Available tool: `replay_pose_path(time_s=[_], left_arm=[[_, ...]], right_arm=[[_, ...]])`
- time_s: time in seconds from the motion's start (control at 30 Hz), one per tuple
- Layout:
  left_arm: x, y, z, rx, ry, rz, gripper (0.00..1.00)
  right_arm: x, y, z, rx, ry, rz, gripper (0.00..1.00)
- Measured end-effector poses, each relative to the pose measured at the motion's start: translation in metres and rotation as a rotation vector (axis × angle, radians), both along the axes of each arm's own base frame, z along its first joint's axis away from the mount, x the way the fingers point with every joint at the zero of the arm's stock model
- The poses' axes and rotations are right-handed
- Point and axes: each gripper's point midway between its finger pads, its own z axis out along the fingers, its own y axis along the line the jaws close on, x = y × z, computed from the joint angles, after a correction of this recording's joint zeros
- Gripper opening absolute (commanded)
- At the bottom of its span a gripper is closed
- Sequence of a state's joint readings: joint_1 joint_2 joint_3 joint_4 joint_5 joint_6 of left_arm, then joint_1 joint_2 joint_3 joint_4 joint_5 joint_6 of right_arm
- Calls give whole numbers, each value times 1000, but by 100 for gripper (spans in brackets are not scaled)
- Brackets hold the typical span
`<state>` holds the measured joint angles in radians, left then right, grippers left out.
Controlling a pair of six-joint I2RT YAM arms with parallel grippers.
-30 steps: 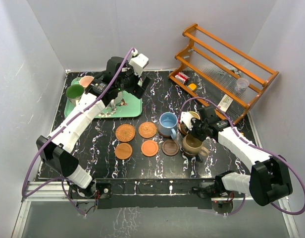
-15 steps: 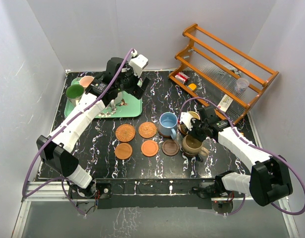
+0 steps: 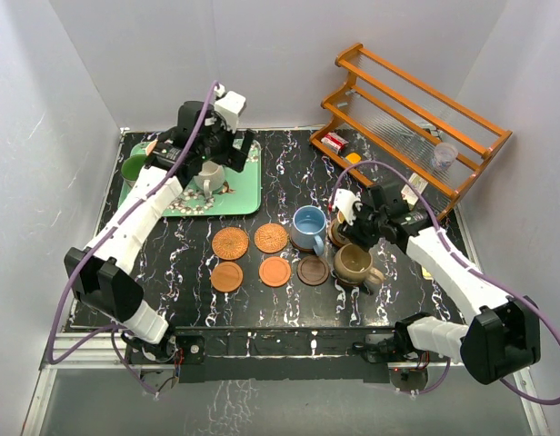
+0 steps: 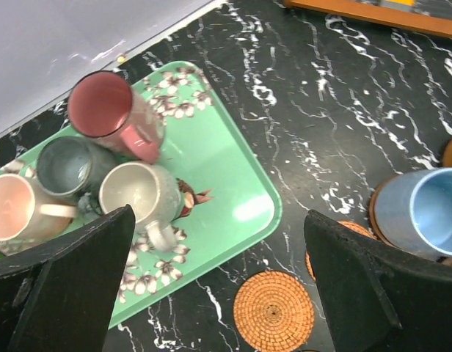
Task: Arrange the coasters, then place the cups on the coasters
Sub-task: Place the cup on the coaster, then pick up the cup from the tray.
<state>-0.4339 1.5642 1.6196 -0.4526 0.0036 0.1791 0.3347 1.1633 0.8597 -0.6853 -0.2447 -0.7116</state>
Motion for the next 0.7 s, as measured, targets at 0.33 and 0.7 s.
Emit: replay_pose_path(time_s=[0.33, 0.7], left_arm=[[46, 69, -22, -19, 46, 181, 93], [121, 132, -90, -87, 169, 330, 85]], right_arm=[[21, 23, 60, 149, -83, -32, 54], [28, 39, 73, 261, -89, -54, 55]])
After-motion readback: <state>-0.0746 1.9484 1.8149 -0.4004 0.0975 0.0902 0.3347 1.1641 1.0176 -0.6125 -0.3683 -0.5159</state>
